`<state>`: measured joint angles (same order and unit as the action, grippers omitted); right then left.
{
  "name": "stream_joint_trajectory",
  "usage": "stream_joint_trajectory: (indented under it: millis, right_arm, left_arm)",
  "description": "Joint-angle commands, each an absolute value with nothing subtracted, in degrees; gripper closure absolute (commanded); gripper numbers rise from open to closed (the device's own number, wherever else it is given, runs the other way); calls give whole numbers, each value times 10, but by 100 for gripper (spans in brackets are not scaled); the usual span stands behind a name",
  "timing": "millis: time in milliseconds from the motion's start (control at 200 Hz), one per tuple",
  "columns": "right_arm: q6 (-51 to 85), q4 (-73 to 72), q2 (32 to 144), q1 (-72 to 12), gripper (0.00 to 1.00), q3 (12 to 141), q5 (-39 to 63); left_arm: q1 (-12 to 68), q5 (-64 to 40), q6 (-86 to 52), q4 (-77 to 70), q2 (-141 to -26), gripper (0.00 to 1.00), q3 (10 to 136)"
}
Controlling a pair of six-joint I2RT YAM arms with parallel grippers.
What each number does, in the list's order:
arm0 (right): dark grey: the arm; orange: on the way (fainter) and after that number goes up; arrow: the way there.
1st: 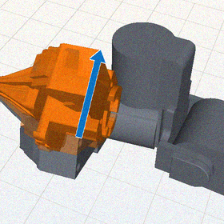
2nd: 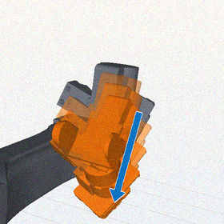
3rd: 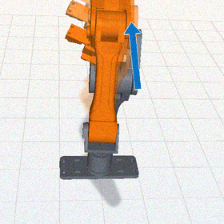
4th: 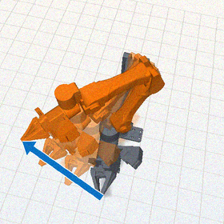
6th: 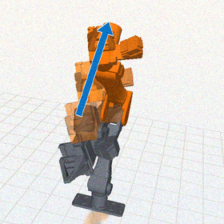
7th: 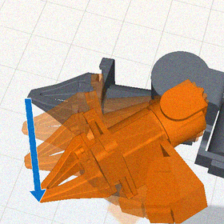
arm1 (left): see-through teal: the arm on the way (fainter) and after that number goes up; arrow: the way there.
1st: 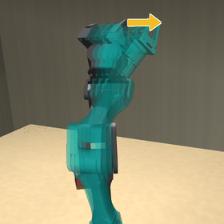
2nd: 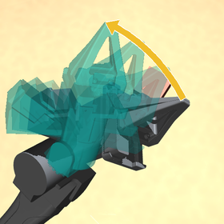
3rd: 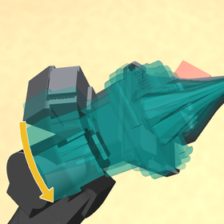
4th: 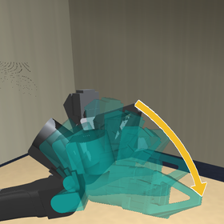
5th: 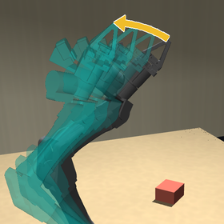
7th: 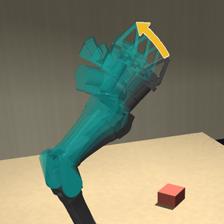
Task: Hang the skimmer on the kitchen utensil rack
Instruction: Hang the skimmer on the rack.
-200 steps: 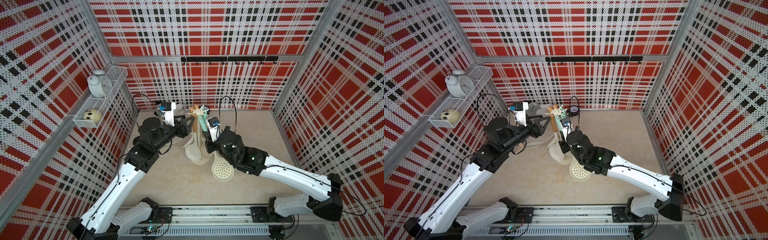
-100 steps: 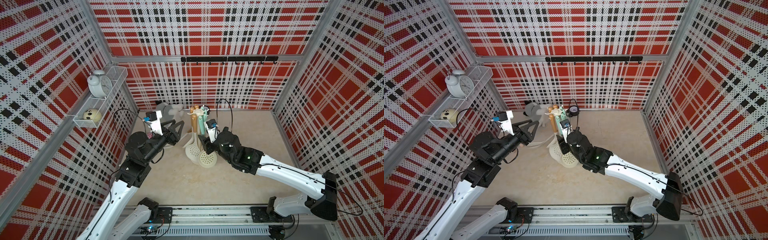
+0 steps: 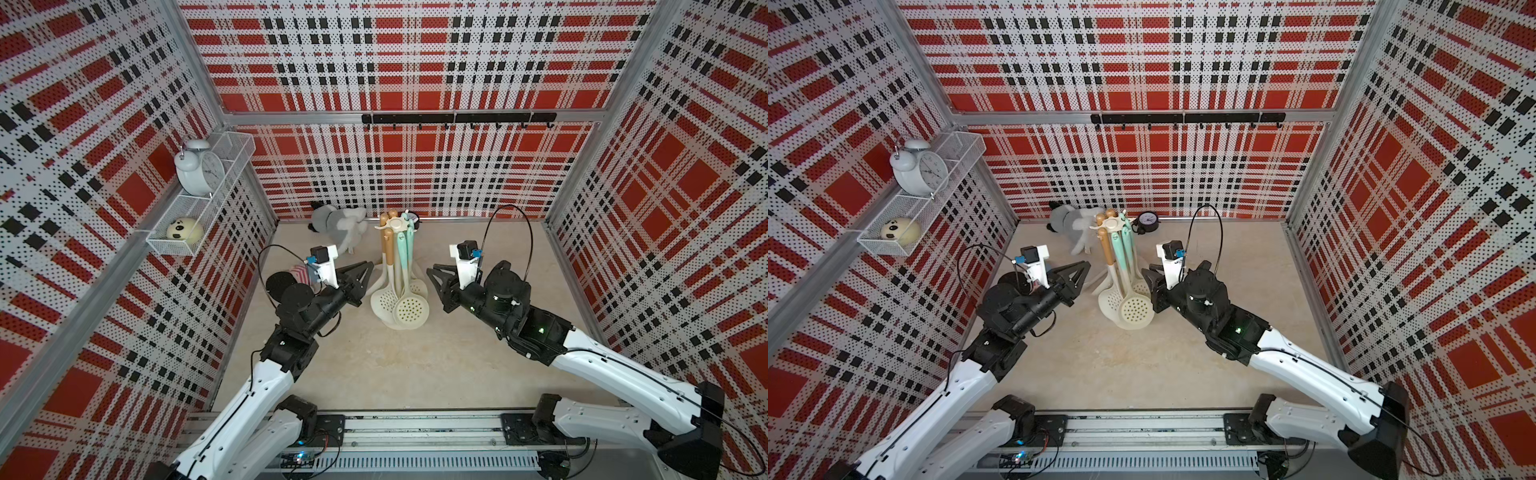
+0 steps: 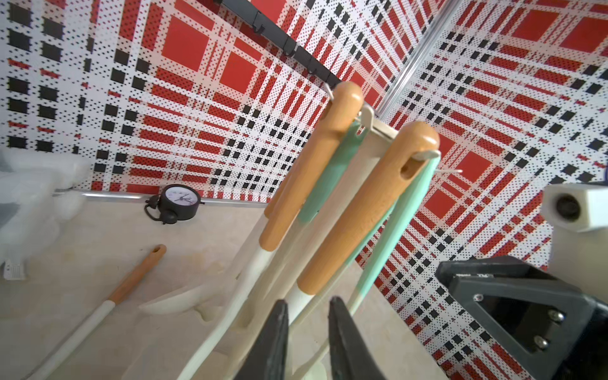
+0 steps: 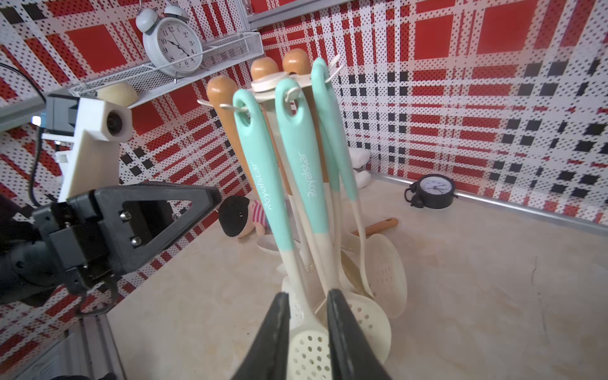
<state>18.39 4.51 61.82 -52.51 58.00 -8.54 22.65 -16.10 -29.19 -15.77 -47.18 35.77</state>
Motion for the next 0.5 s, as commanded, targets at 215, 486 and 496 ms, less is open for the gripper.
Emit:
stream_joint_trajectory:
  millis: [215, 486, 496]
  right_arm:
    - [171, 90, 656, -510, 39, 699, -80]
    - [166, 132, 741, -482, 44, 806, -62]
    - [166, 132, 743, -480, 45, 807, -60]
  left_arm:
    - [197, -167, -317, -312, -491, 75, 363]
    - [160, -172, -340, -307, -544, 79, 439]
    - [159, -173, -341, -306, -546, 79, 442]
